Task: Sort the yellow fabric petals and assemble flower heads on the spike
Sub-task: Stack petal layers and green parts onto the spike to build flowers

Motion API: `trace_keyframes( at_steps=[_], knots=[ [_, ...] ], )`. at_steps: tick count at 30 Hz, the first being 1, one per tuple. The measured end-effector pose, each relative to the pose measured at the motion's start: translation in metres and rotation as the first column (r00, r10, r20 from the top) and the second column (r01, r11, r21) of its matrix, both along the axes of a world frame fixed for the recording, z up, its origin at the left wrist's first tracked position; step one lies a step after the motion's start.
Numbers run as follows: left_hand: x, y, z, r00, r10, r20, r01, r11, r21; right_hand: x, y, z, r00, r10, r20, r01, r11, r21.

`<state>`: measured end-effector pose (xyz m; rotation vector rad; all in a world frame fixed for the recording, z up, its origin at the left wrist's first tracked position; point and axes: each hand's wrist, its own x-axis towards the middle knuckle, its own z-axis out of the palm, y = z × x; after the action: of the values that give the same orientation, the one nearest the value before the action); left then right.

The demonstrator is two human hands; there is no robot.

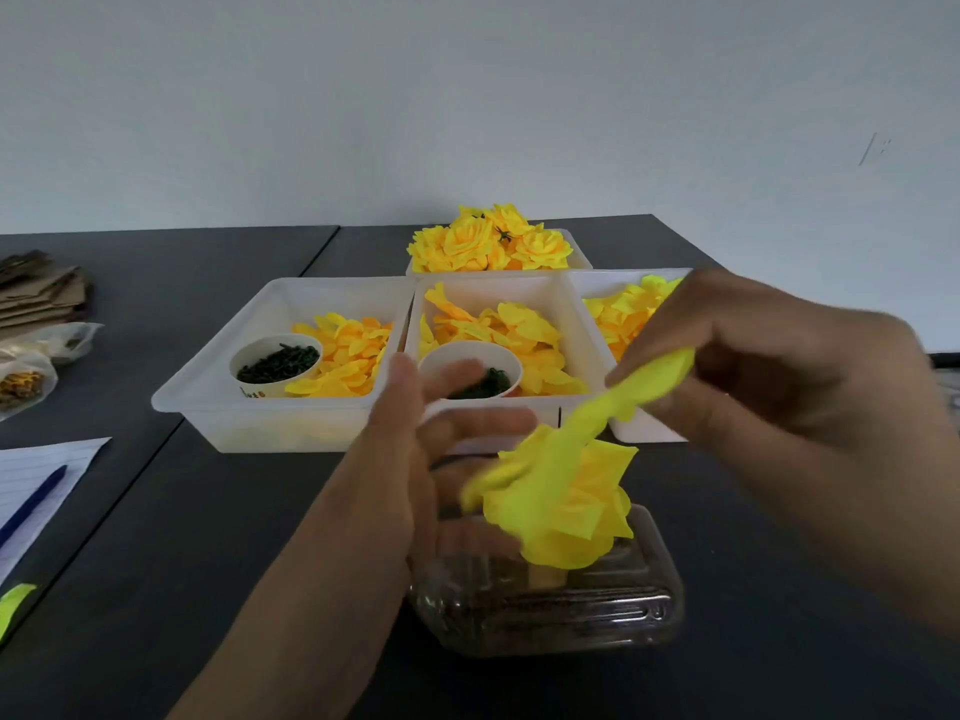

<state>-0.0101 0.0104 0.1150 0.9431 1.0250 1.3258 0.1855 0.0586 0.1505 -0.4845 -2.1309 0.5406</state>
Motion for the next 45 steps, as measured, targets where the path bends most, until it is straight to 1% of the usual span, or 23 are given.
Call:
trace_keyframes(
  at_steps=[1,2,3,5,6,8,10,12,13,15,16,18,21,23,24,27,30,35,39,42,45],
  knots=[
    [0.0,-0.001,0.002,0.996,0.081,0.026,-0.081,0.996,0.024,-0.001,0.004,0.001,0.997,0.023,-0.07,-0.033,0.989,-0.144],
    [-0.002,-0.002,0.0,0.992,0.127,-0.017,-0.126,0.99,0.069,-0.005,0.006,0.002,0.994,-0.008,-0.105,-0.022,0.958,-0.284],
    [-0.002,-0.003,-0.001,0.987,0.129,-0.093,-0.117,0.985,0.125,-0.005,0.012,-0.001,0.996,-0.033,-0.083,-0.003,0.916,-0.401],
    [0.0,-0.008,-0.002,0.958,0.136,-0.254,-0.075,0.969,0.234,-0.007,0.018,-0.003,0.998,-0.028,-0.053,-0.009,0.799,-0.601],
    [0.0,-0.009,-0.006,0.939,0.14,-0.314,-0.058,0.965,0.256,-0.008,0.021,-0.003,0.998,-0.025,-0.063,-0.025,0.734,-0.679],
    [0.001,-0.009,-0.01,0.917,0.16,-0.366,-0.061,0.961,0.268,-0.01,0.024,-0.005,0.998,-0.019,-0.059,-0.033,0.642,-0.766],
    [0.0,-0.01,-0.015,0.881,0.173,-0.441,-0.057,0.963,0.264,-0.011,0.026,-0.007,0.999,-0.022,-0.031,-0.012,0.593,-0.805],
    [-0.003,-0.01,-0.02,0.807,0.226,-0.546,-0.064,0.952,0.299,-0.01,0.029,-0.008,1.0,-0.01,0.003,0.008,0.571,-0.821],
    [-0.004,-0.009,-0.021,0.776,0.26,-0.574,-0.074,0.942,0.327,-0.009,0.03,-0.008,1.0,0.003,0.007,0.004,0.562,-0.827],
    [-0.005,-0.005,-0.022,0.759,0.308,-0.573,-0.111,0.929,0.352,-0.009,0.032,-0.008,0.999,0.032,0.022,0.001,0.537,-0.844],
    [-0.005,-0.002,-0.023,0.766,0.309,-0.564,-0.123,0.931,0.343,-0.009,0.033,-0.008,0.998,0.053,0.034,0.001,0.525,-0.851],
    [-0.003,0.002,-0.022,0.809,0.268,-0.523,-0.124,0.948,0.294,-0.008,0.035,-0.01,0.995,0.081,0.058,0.008,0.52,-0.854],
    [0.001,0.009,-0.019,0.887,0.189,-0.422,-0.116,0.974,0.193,-0.007,0.038,-0.015,0.992,0.055,0.111,0.059,0.579,-0.814],
    [0.003,0.011,-0.018,0.907,0.162,-0.388,-0.112,0.983,0.148,-0.006,0.041,-0.018,0.99,0.015,0.14,0.101,0.62,-0.778],
    [0.003,0.012,-0.019,0.912,0.156,-0.38,-0.112,0.984,0.136,-0.005,0.043,-0.02,0.99,0.002,0.141,0.11,0.622,-0.775],
    [0.003,0.013,-0.021,0.91,0.164,-0.381,-0.127,0.985,0.12,-0.002,0.046,-0.024,0.989,0.003,0.148,0.115,0.609,-0.785],
    [0.002,0.013,-0.024,0.893,0.172,-0.415,-0.124,0.982,0.14,-0.001,0.05,-0.03,0.983,0.013,0.182,0.136,0.618,-0.775],
    [-0.003,0.021,-0.031,0.873,0.163,-0.46,-0.094,0.981,0.169,-0.002,0.054,-0.037,0.972,-0.05,0.228,0.211,0.609,-0.765],
    [-0.01,0.031,-0.038,0.853,0.185,-0.488,-0.1,0.976,0.194,-0.001,0.051,-0.04,0.959,-0.076,0.272,0.252,0.667,-0.701],
    [-0.013,0.037,-0.043,0.842,0.183,-0.507,-0.094,0.976,0.196,0.0,0.047,-0.04,0.967,-0.086,0.242,0.229,0.712,-0.663],
    [-0.016,0.042,-0.045,0.848,0.193,-0.493,-0.112,0.975,0.19,0.0,0.047,-0.041,0.967,-0.101,0.233,0.231,0.734,-0.639]
  ],
)
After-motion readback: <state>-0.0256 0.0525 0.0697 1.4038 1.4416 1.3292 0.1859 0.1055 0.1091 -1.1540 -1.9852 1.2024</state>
